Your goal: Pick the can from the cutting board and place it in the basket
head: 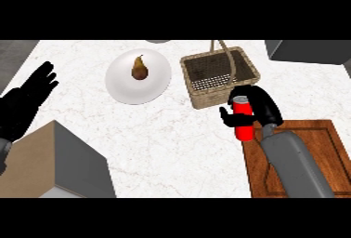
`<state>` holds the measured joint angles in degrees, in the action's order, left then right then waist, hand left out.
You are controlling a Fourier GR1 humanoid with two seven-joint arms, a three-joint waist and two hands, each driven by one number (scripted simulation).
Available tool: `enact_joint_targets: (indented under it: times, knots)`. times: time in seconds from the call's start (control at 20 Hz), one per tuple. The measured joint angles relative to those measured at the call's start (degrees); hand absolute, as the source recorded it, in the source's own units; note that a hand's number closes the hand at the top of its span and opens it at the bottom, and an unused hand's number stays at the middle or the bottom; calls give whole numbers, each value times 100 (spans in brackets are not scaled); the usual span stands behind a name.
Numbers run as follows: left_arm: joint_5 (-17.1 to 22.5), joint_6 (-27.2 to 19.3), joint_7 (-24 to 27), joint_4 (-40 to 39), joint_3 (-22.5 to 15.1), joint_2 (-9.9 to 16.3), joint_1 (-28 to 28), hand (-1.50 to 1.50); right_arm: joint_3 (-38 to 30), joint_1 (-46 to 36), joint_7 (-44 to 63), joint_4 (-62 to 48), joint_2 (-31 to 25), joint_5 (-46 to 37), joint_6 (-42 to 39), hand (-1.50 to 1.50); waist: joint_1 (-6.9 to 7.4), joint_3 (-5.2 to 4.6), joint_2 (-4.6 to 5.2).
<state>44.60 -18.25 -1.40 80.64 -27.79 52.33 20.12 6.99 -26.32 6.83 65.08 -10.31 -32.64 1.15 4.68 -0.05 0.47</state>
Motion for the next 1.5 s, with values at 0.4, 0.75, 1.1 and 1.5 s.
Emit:
enact_joint_targets:
  times: [0.4,0.75,1.1,1.5]
  knots:
    - [55,40,-157,128,-124,-139,236,0,-261,-1394,1741,135,878,-657,1895,150,277,-27,-26]
    - [43,42,-256,164,-256,-175,403,0,-357,-2656,3397,-287,1002,-1746,3017,150,400,-54,12]
    - [38,-40,-311,152,-396,-189,499,0,-513,-3985,4853,-1110,1014,-3004,3165,150,409,-48,42]
    - [33,-181,-284,91,-557,-170,546,0,-850,-5431,5751,-2091,915,-4380,2766,150,326,-25,80]
